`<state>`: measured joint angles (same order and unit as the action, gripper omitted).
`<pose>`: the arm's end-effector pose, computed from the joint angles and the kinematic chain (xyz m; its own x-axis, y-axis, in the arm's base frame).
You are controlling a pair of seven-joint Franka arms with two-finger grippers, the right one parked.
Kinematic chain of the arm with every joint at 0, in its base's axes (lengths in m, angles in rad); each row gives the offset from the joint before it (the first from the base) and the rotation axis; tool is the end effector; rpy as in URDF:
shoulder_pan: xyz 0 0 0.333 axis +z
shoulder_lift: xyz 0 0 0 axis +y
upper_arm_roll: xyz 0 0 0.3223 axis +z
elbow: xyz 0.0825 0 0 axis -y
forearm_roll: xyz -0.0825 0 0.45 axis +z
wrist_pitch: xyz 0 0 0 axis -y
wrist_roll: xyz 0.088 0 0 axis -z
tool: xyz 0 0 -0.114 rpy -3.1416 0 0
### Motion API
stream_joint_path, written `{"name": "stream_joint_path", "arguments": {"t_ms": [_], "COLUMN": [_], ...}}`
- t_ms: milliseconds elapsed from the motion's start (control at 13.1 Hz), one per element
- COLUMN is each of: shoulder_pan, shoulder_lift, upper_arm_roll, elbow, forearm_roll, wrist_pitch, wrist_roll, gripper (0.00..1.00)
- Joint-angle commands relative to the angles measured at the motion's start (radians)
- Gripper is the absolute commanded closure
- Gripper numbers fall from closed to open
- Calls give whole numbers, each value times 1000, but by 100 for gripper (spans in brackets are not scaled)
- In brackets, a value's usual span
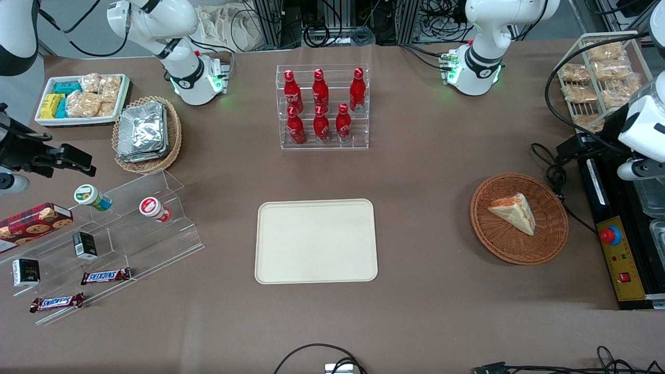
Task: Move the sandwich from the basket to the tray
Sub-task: 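Move the left gripper over the sandwich in the wicker basket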
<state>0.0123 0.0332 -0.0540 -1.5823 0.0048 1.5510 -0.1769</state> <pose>0.6263 -0.0251 0.5953 0.9889 0.1349 -0.0629 0.1342 -0.9908 -0.0143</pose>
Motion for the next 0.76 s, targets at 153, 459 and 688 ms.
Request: {"name": "stream_joint_path", "arguments": {"t_ms": [153,459,688], "shoulder_pan": [9,43,44], "shoulder_lift": [5,-54,-85], "upper_arm_roll": [6,6,6], "elbow": [-121,-364,-522], "forearm_roll": [24,20,20], "wrist_pitch": [70,309,496], "wrist_roll": [-116,-232,-398], "gripper": [0,0,0]}}
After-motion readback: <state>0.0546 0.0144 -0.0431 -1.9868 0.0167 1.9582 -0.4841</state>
